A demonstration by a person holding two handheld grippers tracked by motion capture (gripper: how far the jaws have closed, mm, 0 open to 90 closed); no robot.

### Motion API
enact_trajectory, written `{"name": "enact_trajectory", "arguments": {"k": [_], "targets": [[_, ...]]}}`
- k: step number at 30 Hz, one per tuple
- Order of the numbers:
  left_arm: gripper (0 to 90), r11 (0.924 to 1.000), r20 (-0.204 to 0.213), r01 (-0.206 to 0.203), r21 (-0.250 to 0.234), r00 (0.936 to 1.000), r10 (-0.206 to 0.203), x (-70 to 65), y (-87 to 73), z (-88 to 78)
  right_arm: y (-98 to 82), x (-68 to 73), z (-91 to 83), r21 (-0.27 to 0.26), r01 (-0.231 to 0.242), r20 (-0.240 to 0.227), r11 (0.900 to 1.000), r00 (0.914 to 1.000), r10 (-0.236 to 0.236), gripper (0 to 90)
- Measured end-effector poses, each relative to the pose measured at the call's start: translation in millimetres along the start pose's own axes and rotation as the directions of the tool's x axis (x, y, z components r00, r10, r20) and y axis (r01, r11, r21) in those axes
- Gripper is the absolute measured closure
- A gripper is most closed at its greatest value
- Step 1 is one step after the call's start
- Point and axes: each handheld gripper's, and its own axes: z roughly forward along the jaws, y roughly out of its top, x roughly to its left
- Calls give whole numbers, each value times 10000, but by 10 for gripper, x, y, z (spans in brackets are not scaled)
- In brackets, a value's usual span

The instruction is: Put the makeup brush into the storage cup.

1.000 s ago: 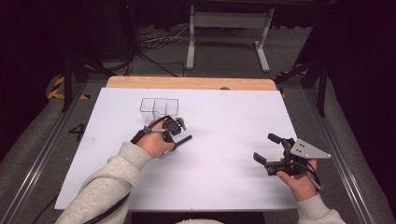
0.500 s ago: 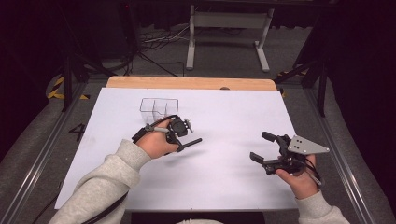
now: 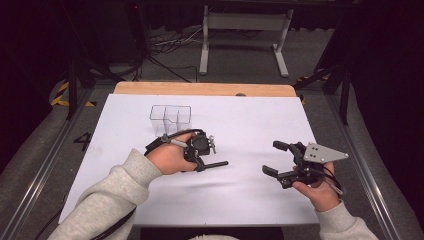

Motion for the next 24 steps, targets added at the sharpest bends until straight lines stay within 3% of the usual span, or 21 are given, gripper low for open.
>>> {"name": "enact_trajectory", "arguments": {"k": [4,7,9,15,24], "targets": [[780,9990,89,-452,62,9989,452,-53,40,-6,25,14,15,32,61,-146,10000,9999,-61,95],[781,9947,314,-1027,-63,9942,1029,-113,83,-16,47,33,33,33,75,-317,10000,9995,-74,94],[780,9930,398,-1183,-64,9922,1184,-149,104,-18,53,43,41,58,115,-392,9999,9992,-113,94],[780,9884,515,-1514,87,9872,1507,-221,169,-18,64,80,74,228,306,-553,9993,9980,-293,94],[780,9860,563,-1657,184,9848,1644,-275,278,17,123,114,123,386,324,-953,9987,9950,-286,106]]}}
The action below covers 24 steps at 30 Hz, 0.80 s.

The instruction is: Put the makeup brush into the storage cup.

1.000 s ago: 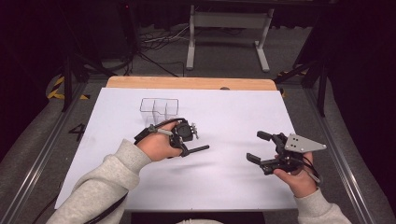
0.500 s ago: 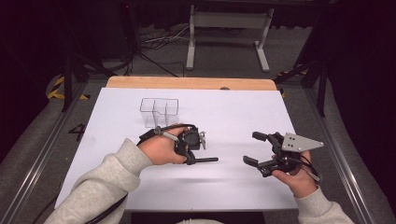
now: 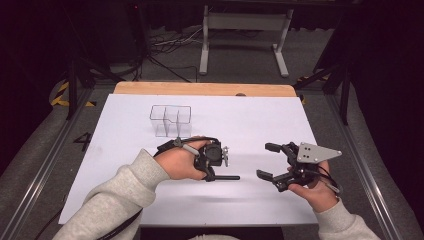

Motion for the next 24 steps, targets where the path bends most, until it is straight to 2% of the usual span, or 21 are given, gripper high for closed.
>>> {"name": "enact_trajectory", "arguments": {"k": [4,7,11,17,19,24], "targets": [[780,9998,-2,-96,154,10000,96,-10,27,3,33,13,54,344,63,-333,9994,9994,-52,119],[780,9997,-29,-81,212,10000,81,-9,31,12,62,26,98,670,212,-444,9975,9988,-183,132],[780,9998,-25,-62,174,10000,62,-11,30,27,93,37,138,811,346,-544,9961,9981,-302,137],[781,9995,-9,-99,303,10000,99,-20,28,34,162,64,214,1347,541,-831,9894,9956,-431,174],[780,9993,30,-125,346,9999,124,-20,30,35,185,76,253,1565,606,-1045,9858,9935,-444,182],[780,9986,35,-128,515,9999,126,-14,39,52,208,95,354,2401,688,-1387,9683,9897,-359,203]]}}
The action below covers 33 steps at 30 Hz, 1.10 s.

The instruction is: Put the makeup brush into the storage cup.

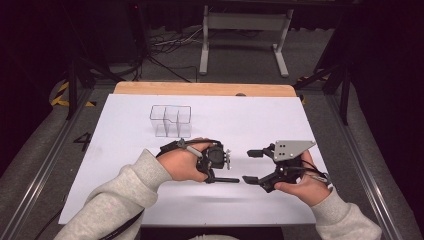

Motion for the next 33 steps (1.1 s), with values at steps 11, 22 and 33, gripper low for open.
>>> {"name": "enact_trajectory", "arguments": {"k": [11,22,33], "targets": [[780,9998,85,-20,192,10000,18,-12,25,17,80,-18,135,1174,354,-446,9925,9985,-303,251],[780,9994,151,-69,341,9999,64,-7,41,40,137,3,242,2197,529,-633,9741,9972,-399,312],[780,9994,59,-32,339,10000,30,-14,44,44,179,23,359,2751,627,-869,9594,9954,-401,300]]}}
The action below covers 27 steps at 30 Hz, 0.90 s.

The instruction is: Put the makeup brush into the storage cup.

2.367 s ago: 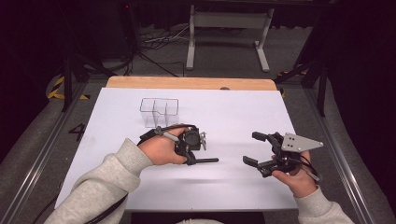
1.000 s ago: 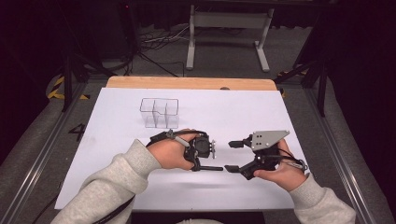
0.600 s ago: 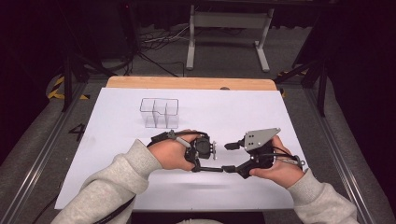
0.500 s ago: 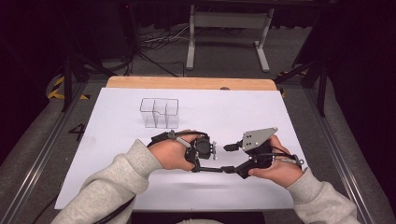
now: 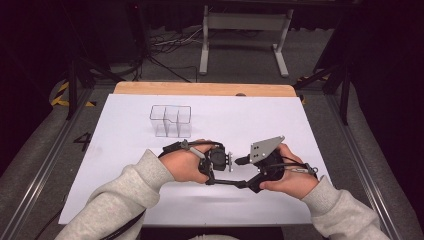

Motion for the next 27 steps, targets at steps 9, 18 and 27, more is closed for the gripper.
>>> {"name": "enact_trajectory", "arguments": {"k": [9,18,27], "targets": [[780,10000,-37,-59,33,10000,59,1,4,-8,7,-3,100,420,1,-162,9991,9999,6,296],[780,9999,-18,-96,29,10000,96,-2,10,-8,-13,0,186,700,86,-423,9975,9991,-57,322],[780,9999,74,-143,95,9999,142,1,11,19,-41,20,263,723,-24,-460,9974,9989,58,459]]}}
